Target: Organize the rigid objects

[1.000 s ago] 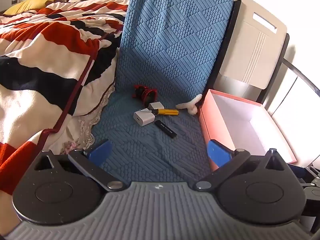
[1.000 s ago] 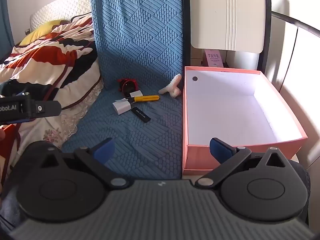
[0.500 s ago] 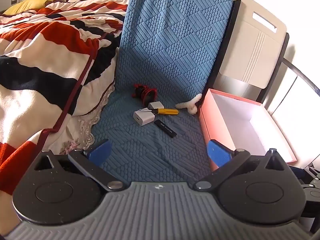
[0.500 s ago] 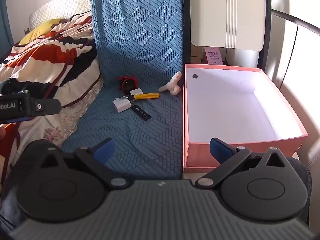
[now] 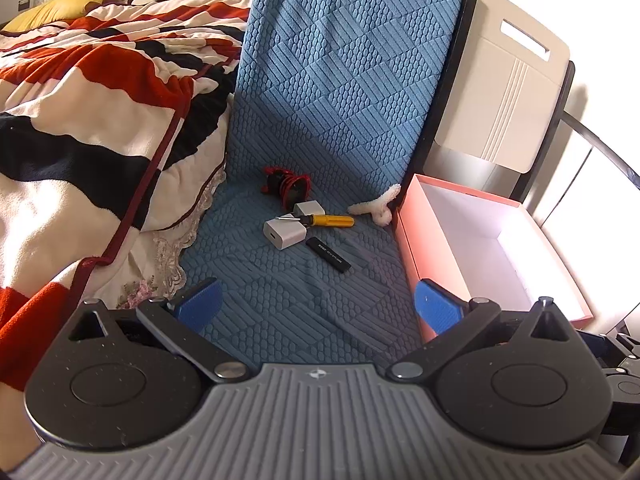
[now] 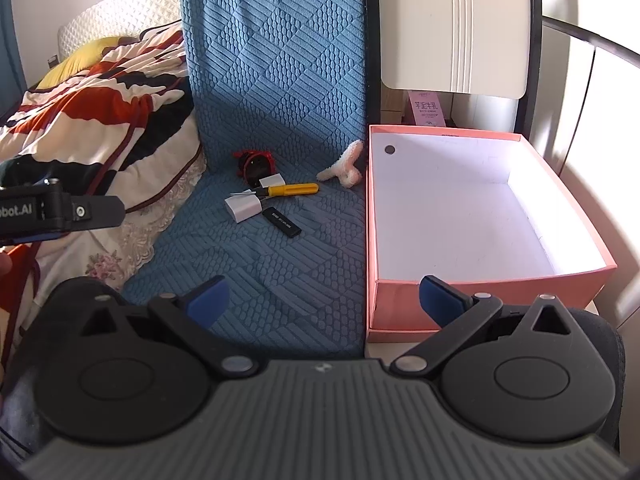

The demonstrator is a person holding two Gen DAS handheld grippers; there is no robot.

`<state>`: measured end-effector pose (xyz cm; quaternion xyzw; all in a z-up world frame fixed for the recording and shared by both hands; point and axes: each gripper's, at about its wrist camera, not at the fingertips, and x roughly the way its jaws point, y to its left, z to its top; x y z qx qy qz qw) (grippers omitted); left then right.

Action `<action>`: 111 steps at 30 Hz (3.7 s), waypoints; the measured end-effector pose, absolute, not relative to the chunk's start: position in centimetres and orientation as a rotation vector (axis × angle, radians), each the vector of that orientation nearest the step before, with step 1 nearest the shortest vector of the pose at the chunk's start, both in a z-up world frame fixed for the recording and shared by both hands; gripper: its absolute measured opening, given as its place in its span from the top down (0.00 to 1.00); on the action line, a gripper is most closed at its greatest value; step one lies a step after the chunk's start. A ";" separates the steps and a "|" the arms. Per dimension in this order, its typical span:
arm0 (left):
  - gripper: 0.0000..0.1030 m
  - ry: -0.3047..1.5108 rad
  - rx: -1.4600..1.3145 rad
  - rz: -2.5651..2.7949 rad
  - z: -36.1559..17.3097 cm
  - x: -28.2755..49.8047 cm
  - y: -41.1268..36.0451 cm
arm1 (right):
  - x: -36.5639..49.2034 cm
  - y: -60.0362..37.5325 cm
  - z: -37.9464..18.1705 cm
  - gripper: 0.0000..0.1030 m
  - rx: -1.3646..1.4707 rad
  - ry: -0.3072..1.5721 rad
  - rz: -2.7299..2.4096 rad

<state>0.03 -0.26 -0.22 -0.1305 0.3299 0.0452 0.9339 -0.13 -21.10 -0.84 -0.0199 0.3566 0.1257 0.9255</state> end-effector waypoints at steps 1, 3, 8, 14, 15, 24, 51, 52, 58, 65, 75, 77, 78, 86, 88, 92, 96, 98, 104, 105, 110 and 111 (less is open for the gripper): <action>0.00 0.675 -0.267 0.092 -0.2 0.0 -0.2 | -0.1 -21.1 -0.9 0.00 -0.041 0.733 0.256; 0.00 0.677 -0.267 0.091 -0.2 0.1 -0.3 | -0.2 -21.1 -0.9 0.00 -0.040 0.735 0.256; 0.00 0.678 -0.266 0.088 -0.3 0.1 -0.4 | -0.1 -21.2 -1.0 0.00 -0.033 0.735 0.252; 0.00 0.680 -0.265 0.087 -0.5 0.1 -0.5 | -0.2 -21.2 -1.0 0.00 -0.031 0.734 0.257; 0.00 0.679 -0.265 0.087 -0.5 0.1 -0.5 | -0.2 -21.2 -1.0 0.00 -0.031 0.735 0.257; 0.00 0.683 -0.262 0.102 -0.7 -0.2 -0.3 | 0.1 -21.1 -1.3 0.00 -0.023 0.744 0.265; 0.00 0.681 -0.238 0.108 -0.7 0.3 -1.9 | 0.3 -20.9 -1.7 0.00 -0.021 0.744 0.308; 0.00 0.682 -0.240 0.109 -0.7 0.3 -1.9 | 0.3 -21.0 -1.8 0.00 -0.017 0.746 0.307; 0.00 0.688 -0.239 0.116 -0.9 0.3 -1.7 | 0.6 -21.2 -1.8 0.00 -0.003 0.749 0.313; 0.00 0.689 -0.244 0.115 -1.4 0.9 -1.5 | 0.7 -20.9 -2.4 0.00 0.004 0.761 0.335; 0.00 0.691 -0.248 0.100 -2.1 1.6 -1.4 | 1.4 -21.2 -3.1 0.00 0.015 0.772 0.341; 0.00 0.668 -0.260 0.096 -2.7 2.1 -1.2 | 1.6 -21.0 -3.5 0.00 0.012 0.764 0.350; 0.00 0.674 -0.265 0.096 -3.3 2.6 -1.1 | 1.9 -20.9 -3.8 0.00 0.010 0.767 0.350; 0.00 0.675 -0.292 0.060 -6.3 6.5 -0.3 | 4.7 -20.1 -5.4 0.00 0.027 0.778 0.358; 0.00 0.655 -0.297 0.079 -6.5 7.4 0.4 | 5.5 -20.1 -5.6 0.00 0.023 0.790 0.348; 0.00 0.659 -0.279 0.090 -7.4 9.7 1.6 | 6.8 -20.9 -5.8 0.00 0.037 0.778 0.340; 0.00 0.671 -0.278 0.086 -8.8 11.7 2.1 | 7.8 -20.4 -6.6 0.00 0.046 0.776 0.374; 0.00 0.671 -0.278 0.069 -9.5 12.2 1.9 | 8.1 -19.8 -7.1 0.00 0.030 0.748 0.399; 0.00 0.664 -0.234 0.051 -11.1 13.5 1.3 | 9.2 -18.2 -8.3 0.00 -0.060 0.748 0.420; 0.00 0.657 -0.234 0.052 -11.3 13.4 1.3 | 9.3 -18.0 -8.5 0.00 -0.065 0.750 0.417; 0.00 0.667 -0.233 0.057 -12.2 14.0 1.5 | 9.5 -17.1 -8.9 0.00 -0.094 0.727 0.439; 0.00 0.669 -0.232 0.060 -12.3 14.3 1.6 | 9.7 -16.8 -9.1 0.00 -0.098 0.729 0.447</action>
